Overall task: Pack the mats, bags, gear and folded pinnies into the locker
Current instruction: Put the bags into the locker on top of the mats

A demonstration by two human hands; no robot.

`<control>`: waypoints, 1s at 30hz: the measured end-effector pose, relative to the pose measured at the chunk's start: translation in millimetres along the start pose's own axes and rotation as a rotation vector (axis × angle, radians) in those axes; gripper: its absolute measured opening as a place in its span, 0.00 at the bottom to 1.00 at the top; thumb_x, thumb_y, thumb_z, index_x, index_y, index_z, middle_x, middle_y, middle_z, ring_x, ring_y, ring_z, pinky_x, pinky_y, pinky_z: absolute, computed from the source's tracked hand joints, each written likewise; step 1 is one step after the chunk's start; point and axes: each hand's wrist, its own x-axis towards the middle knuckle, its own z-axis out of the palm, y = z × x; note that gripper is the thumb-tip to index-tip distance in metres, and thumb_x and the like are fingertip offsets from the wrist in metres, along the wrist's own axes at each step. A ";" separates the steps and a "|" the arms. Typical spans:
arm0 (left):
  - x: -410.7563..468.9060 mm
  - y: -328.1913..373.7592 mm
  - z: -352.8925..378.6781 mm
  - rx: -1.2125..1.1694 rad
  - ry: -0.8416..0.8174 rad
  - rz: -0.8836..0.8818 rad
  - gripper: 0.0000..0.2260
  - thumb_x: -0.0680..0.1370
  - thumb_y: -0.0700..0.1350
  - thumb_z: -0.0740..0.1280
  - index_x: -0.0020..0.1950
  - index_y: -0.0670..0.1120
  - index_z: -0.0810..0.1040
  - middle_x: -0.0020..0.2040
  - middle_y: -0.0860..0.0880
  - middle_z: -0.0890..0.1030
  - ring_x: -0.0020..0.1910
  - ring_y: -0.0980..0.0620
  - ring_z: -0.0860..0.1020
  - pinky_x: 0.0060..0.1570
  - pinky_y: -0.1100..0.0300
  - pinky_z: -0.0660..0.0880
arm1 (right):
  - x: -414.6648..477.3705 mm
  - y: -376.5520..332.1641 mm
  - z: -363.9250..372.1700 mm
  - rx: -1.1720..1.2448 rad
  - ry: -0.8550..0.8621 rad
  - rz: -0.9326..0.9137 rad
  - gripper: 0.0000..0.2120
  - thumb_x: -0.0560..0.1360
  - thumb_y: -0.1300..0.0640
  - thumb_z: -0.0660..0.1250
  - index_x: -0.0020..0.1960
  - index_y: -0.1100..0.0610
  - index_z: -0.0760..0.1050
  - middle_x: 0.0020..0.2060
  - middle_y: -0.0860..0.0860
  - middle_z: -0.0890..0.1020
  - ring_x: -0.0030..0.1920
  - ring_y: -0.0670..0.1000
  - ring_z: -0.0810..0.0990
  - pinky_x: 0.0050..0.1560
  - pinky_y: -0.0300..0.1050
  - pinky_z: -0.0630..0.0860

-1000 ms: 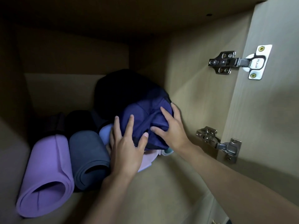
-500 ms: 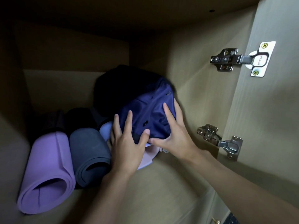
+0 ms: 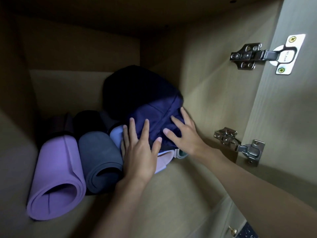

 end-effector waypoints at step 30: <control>-159.5 79.4 -10.5 -0.075 -0.379 0.364 0.27 0.72 0.62 0.58 0.61 0.47 0.81 0.58 0.42 0.79 0.58 0.39 0.75 0.62 0.51 0.69 | -248.1 -8.0 -90.4 0.064 -0.002 0.211 0.25 0.80 0.53 0.65 0.74 0.58 0.65 0.70 0.57 0.67 0.71 0.55 0.66 0.73 0.45 0.60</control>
